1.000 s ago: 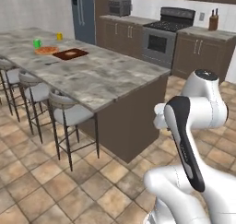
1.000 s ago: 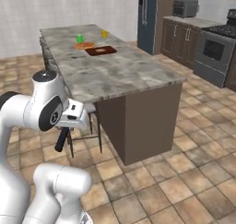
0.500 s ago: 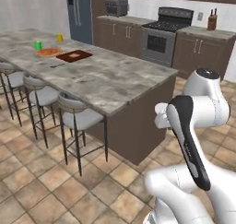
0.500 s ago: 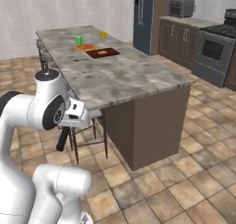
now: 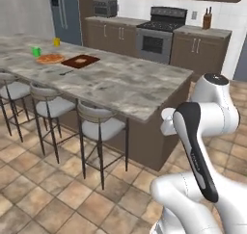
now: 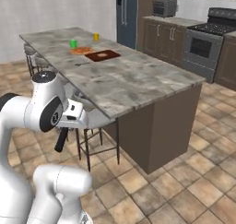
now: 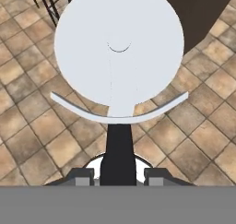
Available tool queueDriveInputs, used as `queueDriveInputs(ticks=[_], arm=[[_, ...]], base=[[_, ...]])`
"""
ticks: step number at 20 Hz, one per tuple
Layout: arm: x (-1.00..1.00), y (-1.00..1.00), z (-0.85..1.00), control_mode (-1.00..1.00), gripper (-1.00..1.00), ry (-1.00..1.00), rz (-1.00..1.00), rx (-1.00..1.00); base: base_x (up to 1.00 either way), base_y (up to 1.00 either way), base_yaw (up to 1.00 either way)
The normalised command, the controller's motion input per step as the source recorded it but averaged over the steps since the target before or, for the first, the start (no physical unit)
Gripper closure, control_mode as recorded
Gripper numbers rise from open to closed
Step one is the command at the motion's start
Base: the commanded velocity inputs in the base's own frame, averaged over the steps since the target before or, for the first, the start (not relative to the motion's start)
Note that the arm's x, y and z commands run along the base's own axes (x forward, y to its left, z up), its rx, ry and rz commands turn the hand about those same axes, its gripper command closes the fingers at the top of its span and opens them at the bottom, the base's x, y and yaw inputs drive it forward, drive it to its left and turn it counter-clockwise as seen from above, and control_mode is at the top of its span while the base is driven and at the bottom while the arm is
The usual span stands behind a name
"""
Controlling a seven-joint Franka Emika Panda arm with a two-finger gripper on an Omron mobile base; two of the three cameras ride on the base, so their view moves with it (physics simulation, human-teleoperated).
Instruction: Take the pizza cutter from the drawer on the left and place it on the dining counter for cutting.
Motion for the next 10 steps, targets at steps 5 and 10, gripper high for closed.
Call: queueDriveInputs(ticks=[5, 10], arm=[[0.00, 0.00, 0.00, 1.00, 1.00, 0.00, 0.00, 0.00], [0.00, 0.00, 0.00, 1.00, 1.00, 0.00, 0.00, 0.00]], base=[[0.31, 1.00, -0.31], [0.05, 1.00, -0.29]])
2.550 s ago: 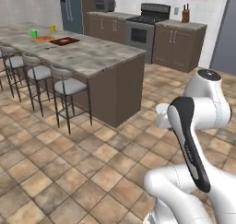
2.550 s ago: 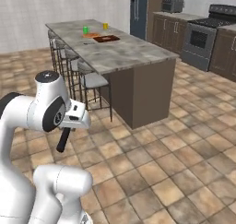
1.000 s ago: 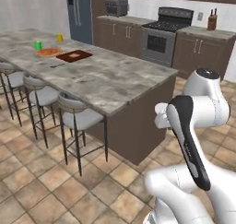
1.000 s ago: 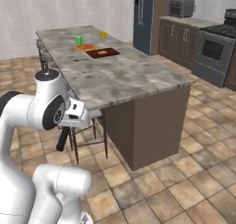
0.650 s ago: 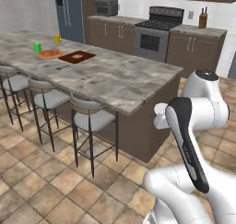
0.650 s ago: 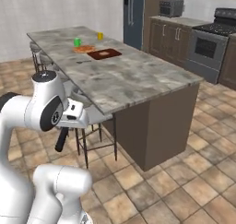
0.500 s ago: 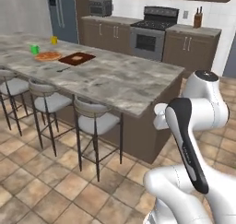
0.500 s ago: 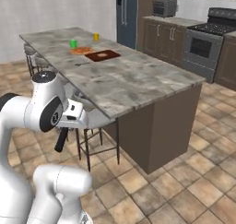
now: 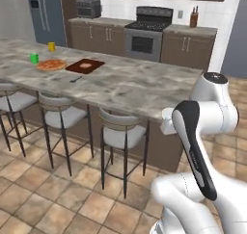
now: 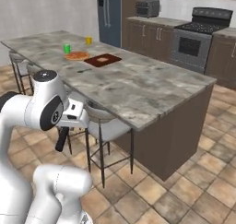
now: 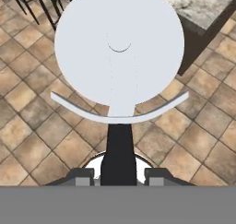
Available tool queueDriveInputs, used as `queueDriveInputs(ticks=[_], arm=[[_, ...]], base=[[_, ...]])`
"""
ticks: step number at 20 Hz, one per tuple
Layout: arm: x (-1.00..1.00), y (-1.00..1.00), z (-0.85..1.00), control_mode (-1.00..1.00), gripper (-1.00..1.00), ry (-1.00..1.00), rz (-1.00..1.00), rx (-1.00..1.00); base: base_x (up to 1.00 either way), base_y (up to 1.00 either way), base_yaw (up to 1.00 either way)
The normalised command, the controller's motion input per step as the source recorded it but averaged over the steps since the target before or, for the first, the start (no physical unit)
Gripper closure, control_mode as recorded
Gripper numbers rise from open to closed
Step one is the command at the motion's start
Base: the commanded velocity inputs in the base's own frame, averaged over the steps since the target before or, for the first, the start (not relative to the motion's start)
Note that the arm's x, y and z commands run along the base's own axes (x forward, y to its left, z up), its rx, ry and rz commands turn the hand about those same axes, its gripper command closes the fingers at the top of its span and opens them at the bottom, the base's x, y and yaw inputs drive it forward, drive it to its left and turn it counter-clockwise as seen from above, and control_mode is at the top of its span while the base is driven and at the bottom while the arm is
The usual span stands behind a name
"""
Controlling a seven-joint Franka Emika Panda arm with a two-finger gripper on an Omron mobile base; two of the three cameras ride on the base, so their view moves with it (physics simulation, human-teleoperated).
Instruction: Take the pizza cutter from the drawer on the left and place it on the dining counter for cutting.
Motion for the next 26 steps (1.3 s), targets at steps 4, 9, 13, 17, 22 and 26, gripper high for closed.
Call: queueDriveInputs(ticks=[4, 9, 13, 17, 22, 26], arm=[[0.00, 0.00, 0.00, 1.00, 1.00, 0.00, 0.00, 0.00], [0.00, 0.00, 0.00, 1.00, 1.00, 0.00, 0.00, 0.00], [0.00, 0.00, 0.00, 1.00, 1.00, 0.00, 0.00, 0.00], [0.00, 0.00, 0.00, 1.00, 1.00, 0.00, 0.00, 0.00], [0.00, 0.00, 0.00, 1.00, 1.00, 0.00, 0.00, 0.00], [0.00, 0.00, 0.00, 1.00, 1.00, 0.00, 0.00, 0.00]], base=[[0.00, 1.00, -0.33], [0.00, 1.00, -0.36], [0.03, 1.00, -0.36], [0.27, 1.00, -0.33], [0.37, 1.00, -0.31], [0.37, 1.00, -0.29]])
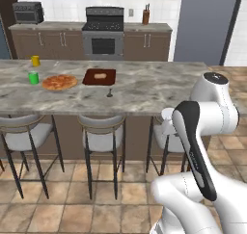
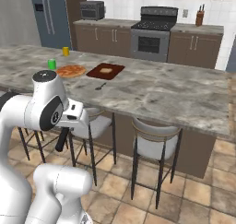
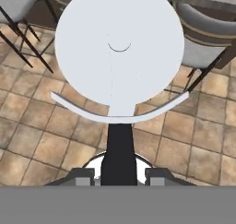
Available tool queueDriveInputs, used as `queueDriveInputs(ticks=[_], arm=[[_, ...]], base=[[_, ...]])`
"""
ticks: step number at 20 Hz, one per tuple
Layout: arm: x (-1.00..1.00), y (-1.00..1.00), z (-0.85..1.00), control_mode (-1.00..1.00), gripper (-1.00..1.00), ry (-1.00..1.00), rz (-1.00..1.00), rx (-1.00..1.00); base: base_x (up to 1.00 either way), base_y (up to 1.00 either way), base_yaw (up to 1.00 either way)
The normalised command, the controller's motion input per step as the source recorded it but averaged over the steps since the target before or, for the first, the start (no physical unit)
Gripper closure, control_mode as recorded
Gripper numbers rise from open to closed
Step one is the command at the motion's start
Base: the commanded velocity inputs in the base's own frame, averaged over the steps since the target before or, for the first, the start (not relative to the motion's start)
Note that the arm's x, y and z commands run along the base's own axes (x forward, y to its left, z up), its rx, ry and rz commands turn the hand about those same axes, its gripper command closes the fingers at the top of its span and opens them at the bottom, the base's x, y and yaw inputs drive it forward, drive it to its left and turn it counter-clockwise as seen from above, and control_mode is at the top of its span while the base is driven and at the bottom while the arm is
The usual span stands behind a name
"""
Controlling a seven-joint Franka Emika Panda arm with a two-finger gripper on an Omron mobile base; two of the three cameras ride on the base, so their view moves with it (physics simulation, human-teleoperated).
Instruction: Take the pizza cutter from the drawer on the left and place it on the dining counter for cutting.
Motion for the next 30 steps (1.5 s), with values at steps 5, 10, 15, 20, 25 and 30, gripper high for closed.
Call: queueDriveInputs(ticks=[5, 10, 15, 20, 25, 30], arm=[[0.00, 0.00, 0.00, 1.00, 1.00, 0.00, 0.00, 0.00], [0.00, 0.00, 0.00, 1.00, 1.00, 0.00, 0.00, 0.00], [0.00, 0.00, 0.00, 1.00, 1.00, 0.00, 0.00, 0.00], [0.00, 0.00, 0.00, 1.00, 1.00, 0.00, 0.00, 0.00], [0.00, 0.00, 0.00, 1.00, 1.00, 0.00, 0.00, 0.00], [0.00, 0.00, 0.00, 1.00, 1.00, 0.00, 0.00, 0.00]], base=[[0.26, 1.00, -0.28], [0.32, 1.00, -0.29], [0.30, 1.00, -0.29], [0.52, 0.92, -0.27], [0.59, 0.35, -0.15], [0.57, 0.00, 0.00]])
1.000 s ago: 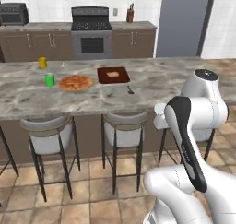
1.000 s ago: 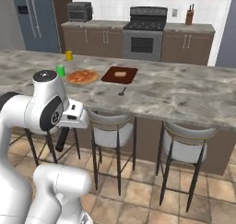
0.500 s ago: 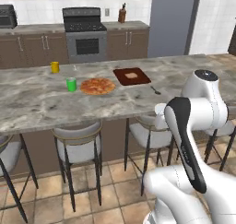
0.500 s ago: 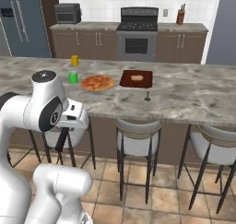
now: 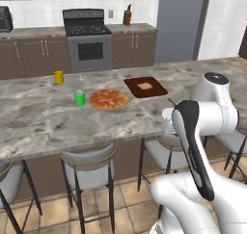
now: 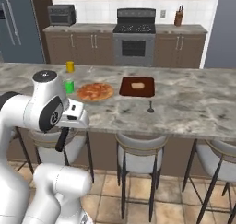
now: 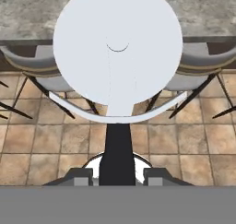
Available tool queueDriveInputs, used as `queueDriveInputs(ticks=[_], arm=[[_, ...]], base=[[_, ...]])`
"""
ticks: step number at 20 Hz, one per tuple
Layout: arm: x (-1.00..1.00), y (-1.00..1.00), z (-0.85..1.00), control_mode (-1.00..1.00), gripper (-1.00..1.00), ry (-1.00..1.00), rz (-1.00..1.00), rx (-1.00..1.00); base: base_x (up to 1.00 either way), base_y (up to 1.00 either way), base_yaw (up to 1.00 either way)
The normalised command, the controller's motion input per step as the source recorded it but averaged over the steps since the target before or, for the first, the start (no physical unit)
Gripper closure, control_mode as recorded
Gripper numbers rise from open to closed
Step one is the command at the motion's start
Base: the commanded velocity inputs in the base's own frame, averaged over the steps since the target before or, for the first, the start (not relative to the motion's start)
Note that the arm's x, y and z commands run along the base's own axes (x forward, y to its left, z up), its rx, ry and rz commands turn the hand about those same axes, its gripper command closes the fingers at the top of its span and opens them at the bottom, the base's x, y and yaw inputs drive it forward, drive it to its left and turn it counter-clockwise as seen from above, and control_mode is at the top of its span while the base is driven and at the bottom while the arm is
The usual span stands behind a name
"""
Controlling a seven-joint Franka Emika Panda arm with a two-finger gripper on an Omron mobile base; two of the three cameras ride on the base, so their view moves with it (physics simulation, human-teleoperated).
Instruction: Take the pizza cutter from the drawer on the left and place it on the dining counter for cutting.
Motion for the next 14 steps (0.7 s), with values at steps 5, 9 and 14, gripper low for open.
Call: queueDriveInputs(ticks=[5, 9, 14], arm=[[0.00, 0.00, 0.00, 1.00, 1.00, 0.00, 0.00, 0.00], [0.00, 0.00, 0.00, 1.00, 1.00, 0.00, 0.00, 0.00], [0.00, 0.00, 0.00, 1.00, 1.00, 0.00, 0.00, 0.00]], base=[[0.65, 0.10, 0.01], [0.53, 0.24, 0.04], [0.59, 0.18, 0.06]])
